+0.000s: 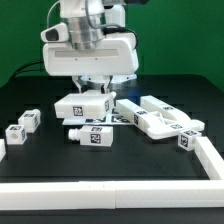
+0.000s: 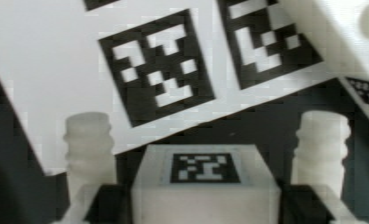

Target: Assemble chair

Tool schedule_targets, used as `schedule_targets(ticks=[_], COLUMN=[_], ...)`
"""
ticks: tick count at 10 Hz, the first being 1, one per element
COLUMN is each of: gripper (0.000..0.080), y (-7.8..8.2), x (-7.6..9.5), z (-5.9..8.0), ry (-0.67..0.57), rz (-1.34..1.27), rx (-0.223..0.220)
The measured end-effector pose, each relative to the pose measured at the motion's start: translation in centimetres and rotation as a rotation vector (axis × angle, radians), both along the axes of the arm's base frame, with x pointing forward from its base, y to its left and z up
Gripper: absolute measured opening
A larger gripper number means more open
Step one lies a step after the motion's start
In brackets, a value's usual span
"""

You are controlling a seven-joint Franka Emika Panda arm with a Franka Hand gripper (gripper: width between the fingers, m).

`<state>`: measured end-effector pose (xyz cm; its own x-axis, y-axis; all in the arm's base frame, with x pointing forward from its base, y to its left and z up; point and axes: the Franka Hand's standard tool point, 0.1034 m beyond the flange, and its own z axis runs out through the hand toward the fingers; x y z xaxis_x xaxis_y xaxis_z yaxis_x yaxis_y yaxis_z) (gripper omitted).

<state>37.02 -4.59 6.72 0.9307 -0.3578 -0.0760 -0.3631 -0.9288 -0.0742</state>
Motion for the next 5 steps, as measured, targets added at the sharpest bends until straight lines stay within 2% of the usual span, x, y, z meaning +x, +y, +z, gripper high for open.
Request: schedule_targets(ticks=[3, 4, 5], gripper=[0.0369, 0.0369, 0.0369], y=[0.1, 1.3, 2.4], x=[0.1, 1.7, 3.3], z=[-0.1, 0.6, 1.4], ry=[0.002, -0.011, -0.023], rz=[0.034, 0.100, 0.211], rx=[-0.006, -0.041, -0.047])
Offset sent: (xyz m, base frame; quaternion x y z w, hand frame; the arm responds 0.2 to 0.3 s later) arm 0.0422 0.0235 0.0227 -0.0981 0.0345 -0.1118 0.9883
